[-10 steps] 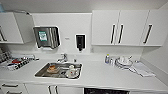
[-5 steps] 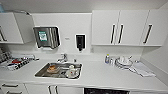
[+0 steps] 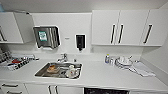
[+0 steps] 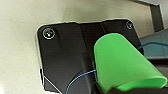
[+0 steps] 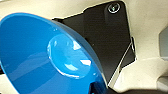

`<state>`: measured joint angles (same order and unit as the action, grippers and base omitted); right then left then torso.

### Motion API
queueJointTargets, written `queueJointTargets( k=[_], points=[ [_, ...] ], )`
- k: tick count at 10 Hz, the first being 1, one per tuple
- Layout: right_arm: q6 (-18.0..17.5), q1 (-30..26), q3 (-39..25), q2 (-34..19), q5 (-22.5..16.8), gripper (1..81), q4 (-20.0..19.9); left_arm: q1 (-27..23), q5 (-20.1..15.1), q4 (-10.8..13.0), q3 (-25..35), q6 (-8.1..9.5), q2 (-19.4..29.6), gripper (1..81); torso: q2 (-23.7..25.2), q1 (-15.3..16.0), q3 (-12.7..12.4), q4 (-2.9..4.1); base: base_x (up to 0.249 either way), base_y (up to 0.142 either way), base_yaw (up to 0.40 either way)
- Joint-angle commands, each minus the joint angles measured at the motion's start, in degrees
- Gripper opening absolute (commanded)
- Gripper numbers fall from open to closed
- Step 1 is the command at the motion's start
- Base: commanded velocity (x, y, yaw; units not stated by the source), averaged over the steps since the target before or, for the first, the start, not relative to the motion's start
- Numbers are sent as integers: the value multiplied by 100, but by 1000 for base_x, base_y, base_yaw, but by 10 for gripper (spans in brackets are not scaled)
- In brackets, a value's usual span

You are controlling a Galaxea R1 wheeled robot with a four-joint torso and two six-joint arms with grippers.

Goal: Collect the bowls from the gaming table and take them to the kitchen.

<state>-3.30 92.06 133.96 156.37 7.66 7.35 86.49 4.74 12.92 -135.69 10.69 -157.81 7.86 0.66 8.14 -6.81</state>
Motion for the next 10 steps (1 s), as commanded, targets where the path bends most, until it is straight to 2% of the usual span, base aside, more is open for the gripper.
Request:
queueJointTargets(
  k=[1, 2, 6, 7, 10],
  points=[
    [-12, -210, -126, -165, -230, 10, 21, -304, -175, 26, 1061, 21, 881, 10, 0, 0, 531, 0, 0, 0, 0],
    [-12, -219, -126, -182, -229, 10, 21, -339, -175, 26, 1342, 21, 1048, 10, 2, -5, 647, 0, 0, 0, 0],
    [-12, -219, -135, -209, -221, 10, 38, -488, -167, 17, 2230, 30, 1725, 10, 0, -5, 1414, 0, 0, 0, 0],
    [-4, -219, -143, -209, -221, 10, 38, -532, -167, 17, 2485, 30, 1936, 10, 0, -2, 1231, 0, 0, 0, 0],
    [-4, -227, -108, -209, -221, 10, 30, -822, 62, -44, 3214, 161, 2683, 10, -5, 2, 1395, 0, 0, 0, 0]
  ],
)
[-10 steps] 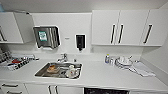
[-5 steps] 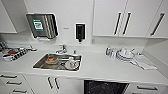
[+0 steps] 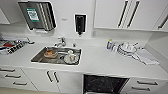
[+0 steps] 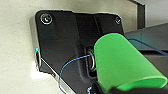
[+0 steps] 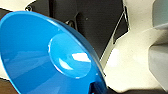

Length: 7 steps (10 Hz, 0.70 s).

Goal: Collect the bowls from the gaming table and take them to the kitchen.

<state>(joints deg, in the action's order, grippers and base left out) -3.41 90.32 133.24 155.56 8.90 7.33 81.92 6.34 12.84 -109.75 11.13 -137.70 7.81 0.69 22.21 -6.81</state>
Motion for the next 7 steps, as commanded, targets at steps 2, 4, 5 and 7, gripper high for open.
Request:
queueJointTargets(
  k=[2, 4, 5, 7],
  points=[
    [-1, -97, -36, -93, -354, 10, 23, -829, -159, -44, 1174, 179, 823, 10, -2, 0, -9, 0, 0, 0, 0],
    [-1, -106, -28, -93, -371, 10, 14, -1444, -430, -70, 1841, 188, 971, 10, -2, 2, -4, 0, 0, 0, 0],
    [-1, -105, -28, -102, -371, 10, 14, -1735, -615, -88, 2149, 188, 1121, 10, -2, 2, -4, 0, 0, 0, 0],
    [-1, -114, -10, -84, -371, 10, 6, -2201, -669, -132, 2694, 188, 1534, 10, -2, 2, -2, 0, 0, 0, 0]
  ],
)
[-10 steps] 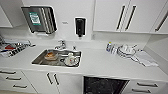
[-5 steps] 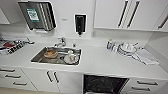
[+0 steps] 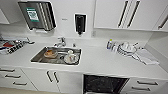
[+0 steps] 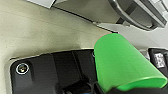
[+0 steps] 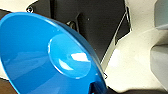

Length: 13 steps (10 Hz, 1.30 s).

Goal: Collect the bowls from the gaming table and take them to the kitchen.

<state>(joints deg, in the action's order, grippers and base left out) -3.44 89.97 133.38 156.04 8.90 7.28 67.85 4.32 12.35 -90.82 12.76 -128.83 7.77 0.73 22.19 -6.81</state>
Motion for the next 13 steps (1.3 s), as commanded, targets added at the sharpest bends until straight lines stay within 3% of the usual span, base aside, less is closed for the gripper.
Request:
queueJointTargets(
  k=[1, 3, 4, 7, 9, 11, 13],
  points=[
    [1, -88, -23, -115, -371, 10, 2, -1031, -711, -118, 986, 24, 779, 10, 0, 0, 0, 0, 0, 0, 0],
    [1, -97, -24, -105, -371, 10, 11, -1611, -1142, -232, 1303, 33, 902, 10, 0, 0, 2, 0, 0, 0, 0],
    [1, -97, -32, -105, -371, 10, 19, -1979, -1510, -320, 1417, 59, 903, 10, -2, 2, 224, 0, 0, 0, 0],
    [1, -79, -50, -105, -345, 10, 28, -2999, -2320, -312, 1514, 384, 657, 10, -2, 2, 808, 0, 0, 0, 0],
    [1, -79, -41, -105, -336, 10, 19, -3694, -2786, -303, 1497, 674, 410, 10, -7, 5, 643, 0, 0, 0, 0],
    [1, -88, -41, -88, -336, 10, 19, -4380, -3252, -233, 1453, 1025, 69, 10, -9, 7, 778, 0, 0, 0, 0],
    [1, -97, -23, -53, -336, 10, 19, -4811, -3384, -259, 1365, 1131, -265, 10, -11, 9, 783, 0, 0, 0, 0]
  ],
)
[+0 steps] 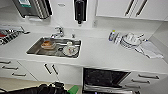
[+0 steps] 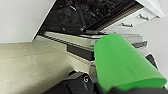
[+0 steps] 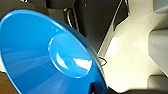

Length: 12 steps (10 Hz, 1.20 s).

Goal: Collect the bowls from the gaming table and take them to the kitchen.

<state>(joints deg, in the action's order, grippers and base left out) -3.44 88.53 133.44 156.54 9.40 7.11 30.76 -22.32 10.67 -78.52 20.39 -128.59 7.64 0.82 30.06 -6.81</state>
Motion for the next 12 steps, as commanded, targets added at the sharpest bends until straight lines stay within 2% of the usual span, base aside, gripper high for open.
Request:
queueJointTargets(
  k=[1, 2, 5, 8, 12],
  points=[
    [1, 56, -29, -103, -386, 10, 36, -1216, -721, -74, 39, 447, -475, 10, 0, 0, 0, 0, 0, 0, 0],
    [1, 56, -21, -103, -386, 10, 36, -1347, -721, -74, -75, 457, -737, 10, 0, 0, 0, 0, 0, 0, 0],
    [1, 30, 6, -50, -386, 10, 36, -1691, -721, -74, -409, 650, -1616, 10, -2, 2, 2, 0, 0, 0, 0],
    [1, 38, 129, 55, -386, 10, 45, -1700, -721, -65, -981, 650, -2408, 10, -5, 4, 2, 0, 0, 0, 0],
    [27, 29, 155, 99, -395, 10, 54, -1954, -677, 6, -1394, 650, -2980, 10, -5, 6, 2, 0, 0, 0, 0]
  ],
)
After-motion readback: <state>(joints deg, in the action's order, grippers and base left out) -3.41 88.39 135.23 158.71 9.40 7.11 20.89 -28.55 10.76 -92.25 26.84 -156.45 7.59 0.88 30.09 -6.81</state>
